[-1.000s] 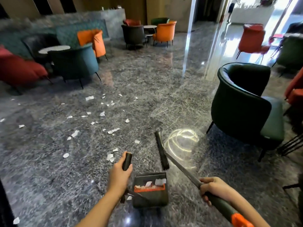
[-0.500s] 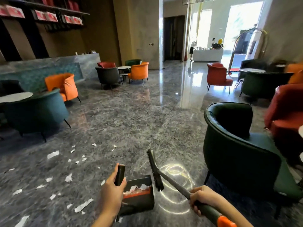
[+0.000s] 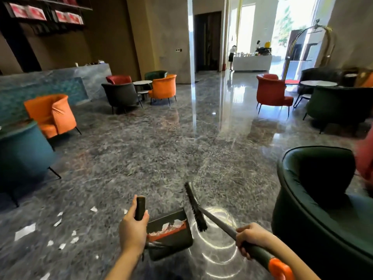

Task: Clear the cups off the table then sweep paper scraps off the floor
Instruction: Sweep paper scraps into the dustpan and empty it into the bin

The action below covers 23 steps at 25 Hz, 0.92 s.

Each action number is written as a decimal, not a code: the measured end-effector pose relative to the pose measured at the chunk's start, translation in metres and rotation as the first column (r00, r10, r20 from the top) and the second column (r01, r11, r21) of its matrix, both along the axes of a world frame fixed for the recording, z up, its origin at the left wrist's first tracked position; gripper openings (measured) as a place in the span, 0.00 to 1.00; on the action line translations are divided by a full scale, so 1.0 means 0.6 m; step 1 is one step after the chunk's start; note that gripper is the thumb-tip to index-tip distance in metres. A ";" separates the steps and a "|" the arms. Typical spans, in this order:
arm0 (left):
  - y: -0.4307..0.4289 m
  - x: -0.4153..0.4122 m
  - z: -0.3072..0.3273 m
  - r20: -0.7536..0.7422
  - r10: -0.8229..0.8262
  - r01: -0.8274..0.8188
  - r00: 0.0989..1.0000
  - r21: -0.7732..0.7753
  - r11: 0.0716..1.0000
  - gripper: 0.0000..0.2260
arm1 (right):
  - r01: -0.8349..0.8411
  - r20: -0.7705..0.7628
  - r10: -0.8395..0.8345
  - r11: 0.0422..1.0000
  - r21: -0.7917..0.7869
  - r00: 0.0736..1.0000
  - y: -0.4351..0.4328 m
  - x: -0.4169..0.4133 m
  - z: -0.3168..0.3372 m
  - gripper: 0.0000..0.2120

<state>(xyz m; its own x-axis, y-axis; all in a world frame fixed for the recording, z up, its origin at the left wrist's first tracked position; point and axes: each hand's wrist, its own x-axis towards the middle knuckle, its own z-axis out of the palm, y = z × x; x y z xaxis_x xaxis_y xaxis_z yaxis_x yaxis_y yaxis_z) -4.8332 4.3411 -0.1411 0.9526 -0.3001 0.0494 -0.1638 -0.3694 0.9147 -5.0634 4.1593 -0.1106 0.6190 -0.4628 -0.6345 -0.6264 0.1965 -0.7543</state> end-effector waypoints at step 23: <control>-1.420 1.064 0.016 -0.023 -0.139 0.138 0.990 -0.022 0.990 0.26 | 0.220 -0.109 -0.211 0.972 0.079 0.971 -1.438 1.039 0.018 0.09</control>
<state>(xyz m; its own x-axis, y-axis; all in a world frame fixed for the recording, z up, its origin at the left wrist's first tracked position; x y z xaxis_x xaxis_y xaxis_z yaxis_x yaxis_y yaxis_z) -4.1951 3.4890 -0.1313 0.9029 -0.4284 0.0342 -0.1896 -0.3256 0.9263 -4.4402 3.2963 -0.0999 0.4430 -0.5166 -0.7327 -0.6323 0.3993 -0.6639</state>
